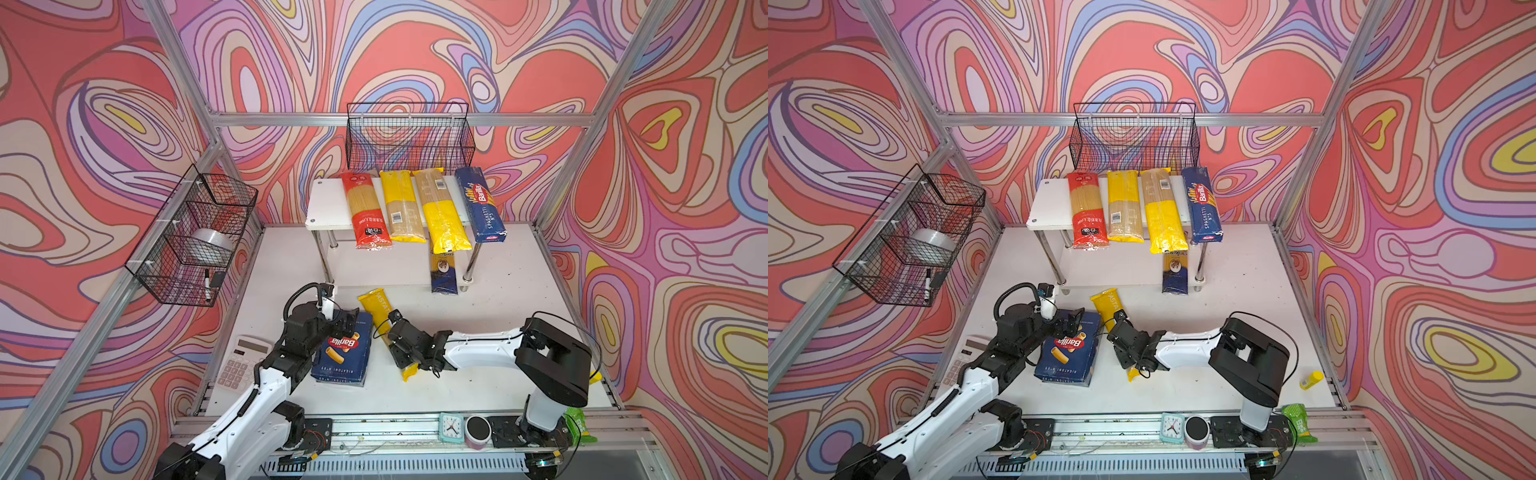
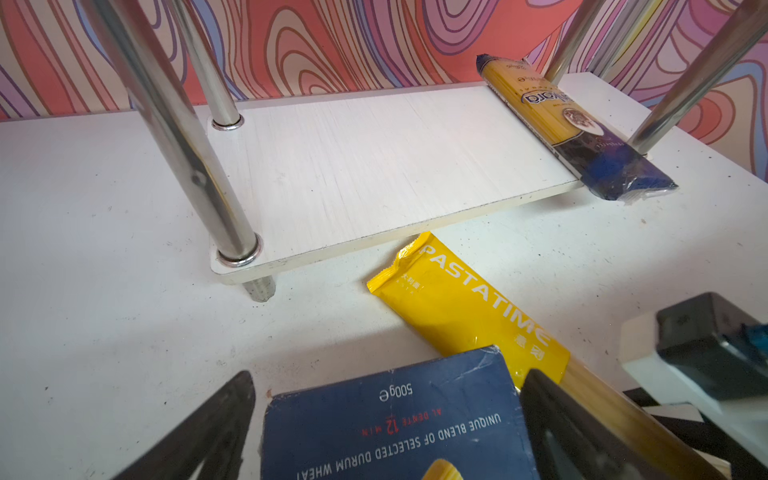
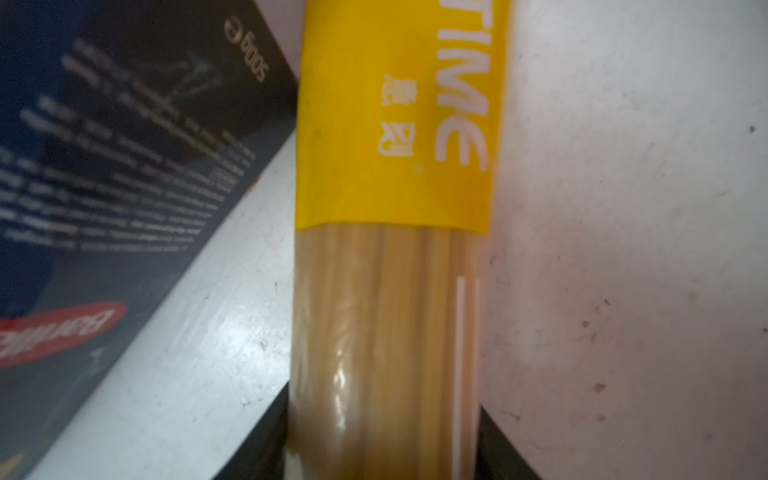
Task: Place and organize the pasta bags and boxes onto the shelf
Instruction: 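Lift the PASTATIME bag upright off the table with the right gripper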
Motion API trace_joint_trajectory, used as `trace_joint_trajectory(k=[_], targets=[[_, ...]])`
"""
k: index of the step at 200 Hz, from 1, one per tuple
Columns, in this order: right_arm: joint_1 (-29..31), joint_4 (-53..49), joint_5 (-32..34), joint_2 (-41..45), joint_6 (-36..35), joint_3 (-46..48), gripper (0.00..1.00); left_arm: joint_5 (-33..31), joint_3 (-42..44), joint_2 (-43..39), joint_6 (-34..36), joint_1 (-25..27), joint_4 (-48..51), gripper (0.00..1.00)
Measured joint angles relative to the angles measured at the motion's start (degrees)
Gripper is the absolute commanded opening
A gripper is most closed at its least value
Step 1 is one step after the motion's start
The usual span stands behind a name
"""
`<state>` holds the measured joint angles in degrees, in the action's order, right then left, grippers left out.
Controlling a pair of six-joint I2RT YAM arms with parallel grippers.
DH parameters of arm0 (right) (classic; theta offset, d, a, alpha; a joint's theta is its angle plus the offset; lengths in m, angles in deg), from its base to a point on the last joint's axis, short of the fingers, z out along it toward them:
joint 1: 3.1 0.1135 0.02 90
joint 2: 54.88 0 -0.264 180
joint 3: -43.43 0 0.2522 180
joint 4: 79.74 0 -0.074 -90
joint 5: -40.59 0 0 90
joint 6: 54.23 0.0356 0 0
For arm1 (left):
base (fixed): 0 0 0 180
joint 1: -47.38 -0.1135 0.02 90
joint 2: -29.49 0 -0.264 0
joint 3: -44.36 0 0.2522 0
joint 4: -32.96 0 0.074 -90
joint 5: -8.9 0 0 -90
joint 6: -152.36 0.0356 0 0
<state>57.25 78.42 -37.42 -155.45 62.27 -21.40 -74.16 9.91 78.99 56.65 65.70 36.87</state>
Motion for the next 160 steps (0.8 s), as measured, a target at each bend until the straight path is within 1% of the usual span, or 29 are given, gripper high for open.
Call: trace_joint_trajectory(k=[8, 17, 39, 43, 57, 88, 95, 160], targets=[[0.07, 0.02, 0.07, 0.0, 0.26, 0.0, 0.45, 0.11, 0.0, 0.0, 0.0, 0.0, -0.02, 1.0], [0.09, 0.13, 0.09, 0.0, 0.9, 0.0, 0.42, 0.15, 0.0, 0.0, 0.0, 0.0, 0.0, 1.0], [0.15, 0.15, 0.31, 0.48, 1.68, -0.02, 0.3, 0.17, 0.0, 0.0, 0.0, 0.0, 0.0, 1.0], [0.15, 0.13, 0.33, 0.52, 1.97, -0.02, 0.26, 0.17, 0.0, 0.0, 0.0, 0.0, 0.0, 1.0], [0.15, 0.0, 0.35, 0.81, 2.75, 0.11, 0.14, 0.17, 0.0, 0.0, 0.0, 0.0, -0.02, 1.0], [0.42, -0.44, 0.44, 3.1, 4.72, 2.01, 0.02, 0.15, 0.0, -0.02, 0.0, 0.0, 0.0, 1.0], [0.48, -0.68, 0.46, 3.67, 5.18, 2.36, 0.0, 0.15, 0.0, -0.02, 0.0, 0.0, 0.0, 1.0], [0.48, -4.68, 0.83, 9.73, 7.67, 4.81, 0.0, 0.2, 0.0, 0.09, 0.02, 0.0, 0.0, 1.0]])
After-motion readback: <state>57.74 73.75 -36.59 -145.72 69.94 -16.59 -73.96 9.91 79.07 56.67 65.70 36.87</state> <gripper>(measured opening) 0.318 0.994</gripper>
